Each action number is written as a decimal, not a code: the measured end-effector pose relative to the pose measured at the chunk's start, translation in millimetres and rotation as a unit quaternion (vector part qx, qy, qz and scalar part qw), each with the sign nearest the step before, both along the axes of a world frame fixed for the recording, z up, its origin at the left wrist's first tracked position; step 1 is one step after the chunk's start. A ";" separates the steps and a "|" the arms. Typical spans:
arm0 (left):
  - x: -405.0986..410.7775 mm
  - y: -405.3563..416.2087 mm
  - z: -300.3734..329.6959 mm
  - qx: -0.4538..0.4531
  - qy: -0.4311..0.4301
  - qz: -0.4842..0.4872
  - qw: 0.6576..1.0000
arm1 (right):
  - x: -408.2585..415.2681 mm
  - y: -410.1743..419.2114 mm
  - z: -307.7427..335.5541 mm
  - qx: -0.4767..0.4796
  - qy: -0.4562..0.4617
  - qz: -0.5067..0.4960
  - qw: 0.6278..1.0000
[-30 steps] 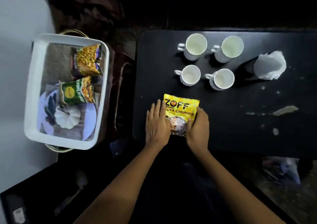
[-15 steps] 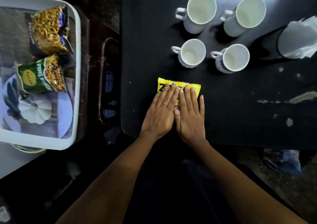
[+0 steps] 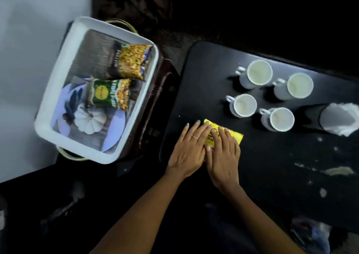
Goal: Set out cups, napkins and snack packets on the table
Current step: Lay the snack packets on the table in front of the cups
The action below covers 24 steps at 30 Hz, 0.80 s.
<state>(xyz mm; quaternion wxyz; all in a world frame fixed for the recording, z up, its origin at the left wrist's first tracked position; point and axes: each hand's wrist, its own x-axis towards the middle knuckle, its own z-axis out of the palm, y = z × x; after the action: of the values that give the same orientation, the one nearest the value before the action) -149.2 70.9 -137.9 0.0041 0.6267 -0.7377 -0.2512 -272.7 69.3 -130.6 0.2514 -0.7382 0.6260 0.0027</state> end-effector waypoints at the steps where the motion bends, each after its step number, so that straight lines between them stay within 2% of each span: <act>1: 7.4 -1.1 7.1 -0.012 0.022 0.036 0.999 | 11.2 -5.6 7.0 -0.010 -0.021 0.013 1.000; 4: 36.9 -1.2 22.5 -0.085 0.054 0.169 0.980 | 55.6 -25.1 28.2 -0.035 -0.104 0.034 0.993; 7: 78.1 -5.5 32.6 -0.155 0.035 0.301 0.940 | 110.1 -50.0 46.9 -0.067 -0.165 0.090 0.980; 9: 106.0 -9.0 39.3 -0.171 0.016 0.405 0.898 | 147.8 -64.2 56.9 -0.068 -0.174 0.133 0.973; 11: 129.3 -12.8 45.0 -0.170 0.022 0.522 0.836 | 181.3 -74.9 62.7 -0.049 -0.163 0.151 0.974; 12: 137.0 -17.4 47.0 -0.165 0.047 0.583 0.794 | 192.7 -79.9 63.4 -0.036 -0.151 0.152 0.976; 13: 146.2 -22.3 49.9 -0.156 0.094 0.653 0.735 | 204.5 -84.1 63.5 -0.025 -0.134 0.159 0.978; 15: 168.9 -32.2 50.8 -0.119 0.235 0.778 0.570 | 226.1 -89.3 60.8 -0.009 -0.087 0.197 0.976; 16: 178.7 -35.9 49.8 -0.091 0.307 0.806 0.497 | 233.6 -90.3 58.5 -0.002 -0.063 0.220 0.973; 17: 184.8 -38.8 48.5 -0.069 0.373 0.809 0.450 | 238.5 -90.8 55.7 0.006 -0.043 0.238 0.970; 18: 189.1 -39.4 47.4 -0.053 0.426 0.797 0.424 | 243.1 -90.3 52.3 0.016 -0.026 0.251 0.968; 20: 192.9 -39.3 49.3 -0.020 0.484 0.773 0.410 | 248.0 -88.2 45.8 0.029 -0.003 0.260 0.965; 24: 194.3 -35.3 54.8 0.065 0.520 0.759 0.386 | 247.3 -83.6 42.6 0.037 -0.029 0.250 0.967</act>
<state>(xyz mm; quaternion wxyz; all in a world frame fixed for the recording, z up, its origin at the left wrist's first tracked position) 45.1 35.6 -83.0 0.5346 0.6720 0.2095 -0.4678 -25.3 -14.3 -88.0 0.2876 -0.8614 0.4133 0.0668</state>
